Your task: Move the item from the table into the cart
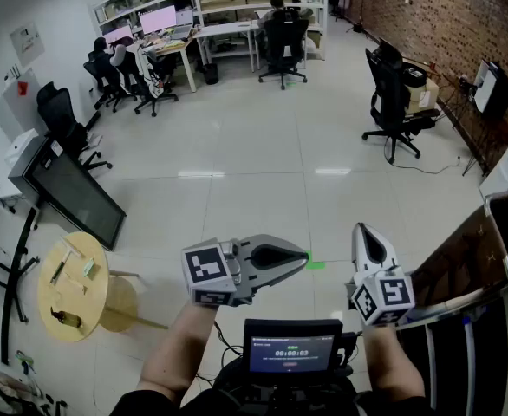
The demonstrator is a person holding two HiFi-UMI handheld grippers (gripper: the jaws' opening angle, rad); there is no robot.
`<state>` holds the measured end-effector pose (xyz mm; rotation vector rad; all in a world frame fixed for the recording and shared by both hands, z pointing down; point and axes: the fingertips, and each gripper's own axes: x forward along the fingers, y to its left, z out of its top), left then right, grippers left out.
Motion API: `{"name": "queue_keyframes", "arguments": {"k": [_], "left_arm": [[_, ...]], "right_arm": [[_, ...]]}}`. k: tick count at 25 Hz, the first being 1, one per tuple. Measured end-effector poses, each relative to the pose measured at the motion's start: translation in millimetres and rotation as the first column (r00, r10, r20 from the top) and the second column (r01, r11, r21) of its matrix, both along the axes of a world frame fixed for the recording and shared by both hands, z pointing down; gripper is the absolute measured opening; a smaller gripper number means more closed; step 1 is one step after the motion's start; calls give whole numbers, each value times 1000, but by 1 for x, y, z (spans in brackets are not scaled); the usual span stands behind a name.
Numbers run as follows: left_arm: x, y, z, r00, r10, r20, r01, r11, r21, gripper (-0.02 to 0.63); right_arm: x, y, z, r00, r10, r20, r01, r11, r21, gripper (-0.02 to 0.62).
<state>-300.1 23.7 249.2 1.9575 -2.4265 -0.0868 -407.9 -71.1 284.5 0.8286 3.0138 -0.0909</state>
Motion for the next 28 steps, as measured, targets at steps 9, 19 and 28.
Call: {"name": "queue_keyframes", "arguments": {"k": [9,19,28], "left_arm": [[-33,192,13,984,-178,-5,178,984,-8,-15],[-62,370,7,839,-544,4,544,839,28,-15],[-60,498,15,531,-846,-43,847,529,46,-14]], "right_arm": [[-39,208,8,990,-143,-3,143,990,-4,-14],[-80,421,4,890,-455,8,455,890,-5,-14],[-96,583,13,673,-740,-10,740,673,14,-15]]}}
